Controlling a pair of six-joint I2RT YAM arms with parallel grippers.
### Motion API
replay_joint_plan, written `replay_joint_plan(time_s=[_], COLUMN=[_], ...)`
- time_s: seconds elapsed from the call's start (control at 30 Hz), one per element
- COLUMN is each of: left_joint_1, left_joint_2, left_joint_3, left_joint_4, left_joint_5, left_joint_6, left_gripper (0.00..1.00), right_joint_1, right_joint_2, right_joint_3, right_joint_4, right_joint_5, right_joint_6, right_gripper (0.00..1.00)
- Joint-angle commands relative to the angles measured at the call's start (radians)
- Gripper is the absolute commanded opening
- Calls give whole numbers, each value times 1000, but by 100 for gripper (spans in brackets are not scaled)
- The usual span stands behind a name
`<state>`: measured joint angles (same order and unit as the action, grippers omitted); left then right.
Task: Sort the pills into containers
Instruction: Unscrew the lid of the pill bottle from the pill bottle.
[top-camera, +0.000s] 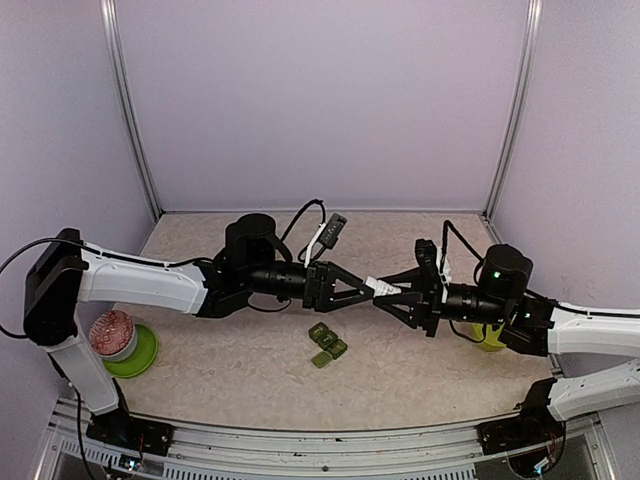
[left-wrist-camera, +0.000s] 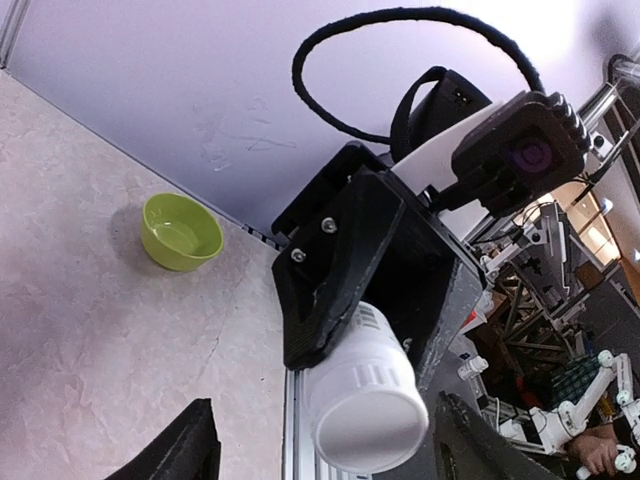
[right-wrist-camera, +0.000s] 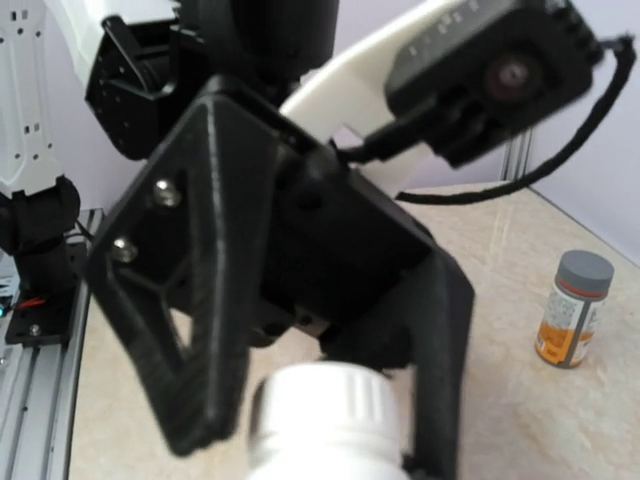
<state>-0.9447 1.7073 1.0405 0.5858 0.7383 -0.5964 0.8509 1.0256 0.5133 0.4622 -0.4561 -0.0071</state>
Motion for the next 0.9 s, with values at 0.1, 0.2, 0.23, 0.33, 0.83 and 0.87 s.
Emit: replay_joint_plan(time_s=[0.1,0.2,0.23,0.33,0.83,0.87], left_joint_1=[4,-3,-6,-15,-43,-43], left_joint_2=[-83,-90,-88,-75,27,28], left_joint_3=[-13,-39,-48,-75,-52,-55], left_joint_4=[45,103,136,251,487,496], left_joint_5=[-69,-97,-110,-128,-86,-85], left_joint_6=[74,103,100,77,-1,-3], left_gripper=[97,99,99,99,98,98], right_joint_1=[9,9,11,12,24,24], right_joint_2=[-7,13,25,66,204,206], right_joint_3=[-2,-31,-38,-55,-58,-57], right_joint_4=[96,204,242,344,561,559], right_joint_5=[-24,-20,-18,-13,-3,-2], right_joint_6=[82,168,189,243,329,331], right_gripper=[0,0,0,0,0,0])
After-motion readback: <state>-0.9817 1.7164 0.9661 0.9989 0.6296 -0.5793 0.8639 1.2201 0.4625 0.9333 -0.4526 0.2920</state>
